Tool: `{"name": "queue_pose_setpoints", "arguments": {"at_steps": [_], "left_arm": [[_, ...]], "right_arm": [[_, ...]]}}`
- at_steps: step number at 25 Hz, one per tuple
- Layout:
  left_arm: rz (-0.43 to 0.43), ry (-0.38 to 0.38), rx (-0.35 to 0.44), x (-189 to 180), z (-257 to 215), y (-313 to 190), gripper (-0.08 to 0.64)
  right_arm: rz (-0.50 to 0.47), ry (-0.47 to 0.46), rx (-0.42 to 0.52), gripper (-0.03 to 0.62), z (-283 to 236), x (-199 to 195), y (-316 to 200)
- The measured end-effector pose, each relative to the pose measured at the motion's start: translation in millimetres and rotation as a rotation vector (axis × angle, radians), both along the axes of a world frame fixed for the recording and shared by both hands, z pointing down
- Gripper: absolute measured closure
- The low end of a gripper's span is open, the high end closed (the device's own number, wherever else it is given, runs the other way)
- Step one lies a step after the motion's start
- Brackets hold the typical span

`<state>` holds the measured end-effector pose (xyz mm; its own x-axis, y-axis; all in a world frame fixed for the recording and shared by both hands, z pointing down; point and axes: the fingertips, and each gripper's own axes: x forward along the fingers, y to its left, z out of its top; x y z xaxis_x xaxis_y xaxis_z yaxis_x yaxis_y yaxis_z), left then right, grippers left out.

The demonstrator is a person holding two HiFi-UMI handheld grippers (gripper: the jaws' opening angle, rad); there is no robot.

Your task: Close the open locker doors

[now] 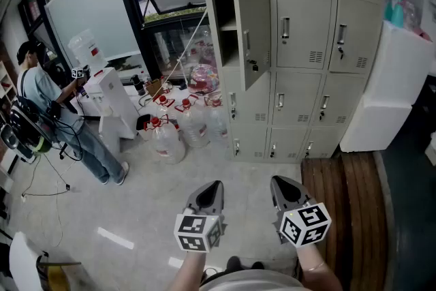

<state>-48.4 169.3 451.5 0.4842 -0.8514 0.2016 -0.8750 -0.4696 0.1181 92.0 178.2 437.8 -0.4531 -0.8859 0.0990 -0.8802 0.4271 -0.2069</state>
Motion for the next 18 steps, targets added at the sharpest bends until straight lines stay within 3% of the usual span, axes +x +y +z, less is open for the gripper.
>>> {"name": "queue_pose_setpoints", "arguments": {"at_steps": [7, 15, 18], "left_arm": [[-0.016, -0.012, 0.05, 14, 0, -3, 0.54], [-0.032, -0.006, 0.055, 27, -2, -2, 0.54], [-0.045, 0.002, 0.058, 30, -4, -3, 0.54]], "right_arm": [[-0.018, -0.007, -0.015, 0.598, 10, 13, 4], [-0.042, -0.061, 0.011, 0.595, 1, 27, 4], [-0.038, -0.074, 0.024, 0.561, -3, 34, 1]]}}
